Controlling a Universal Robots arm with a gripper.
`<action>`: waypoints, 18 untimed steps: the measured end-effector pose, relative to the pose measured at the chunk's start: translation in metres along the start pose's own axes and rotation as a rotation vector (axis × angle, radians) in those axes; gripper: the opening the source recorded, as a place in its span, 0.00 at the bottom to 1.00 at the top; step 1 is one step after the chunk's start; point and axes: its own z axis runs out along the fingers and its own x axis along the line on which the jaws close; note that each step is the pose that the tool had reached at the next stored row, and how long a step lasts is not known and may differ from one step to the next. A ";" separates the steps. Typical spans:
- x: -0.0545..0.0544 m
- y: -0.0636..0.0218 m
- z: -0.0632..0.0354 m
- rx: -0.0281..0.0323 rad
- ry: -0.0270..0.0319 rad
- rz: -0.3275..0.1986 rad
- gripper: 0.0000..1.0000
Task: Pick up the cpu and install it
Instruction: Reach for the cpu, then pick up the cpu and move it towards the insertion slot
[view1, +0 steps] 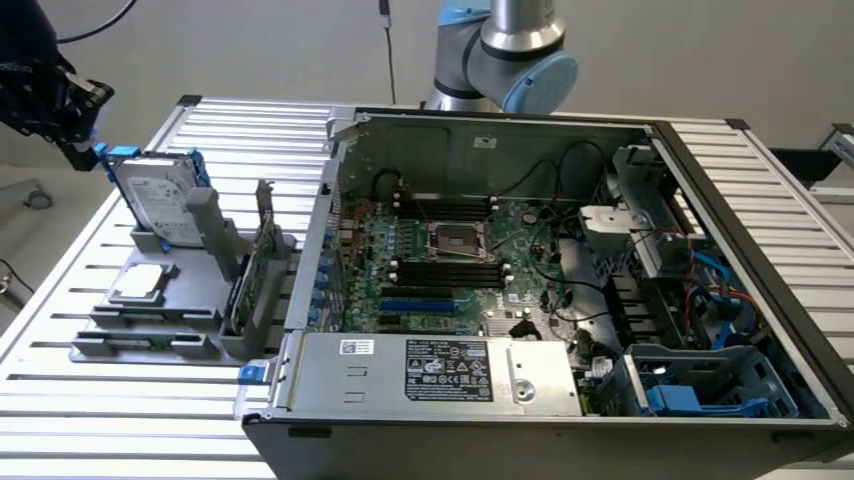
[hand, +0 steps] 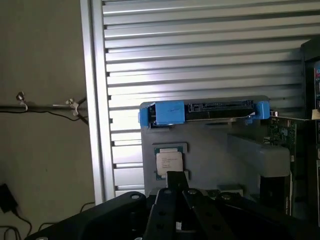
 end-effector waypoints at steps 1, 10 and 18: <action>0.000 0.0000 0.0000 0.0001 0.0002 0.000 0.11; 0.000 0.0000 0.0000 0.0001 0.0011 0.000 0.11; 0.000 0.0000 0.0000 0.0002 0.0019 0.000 0.30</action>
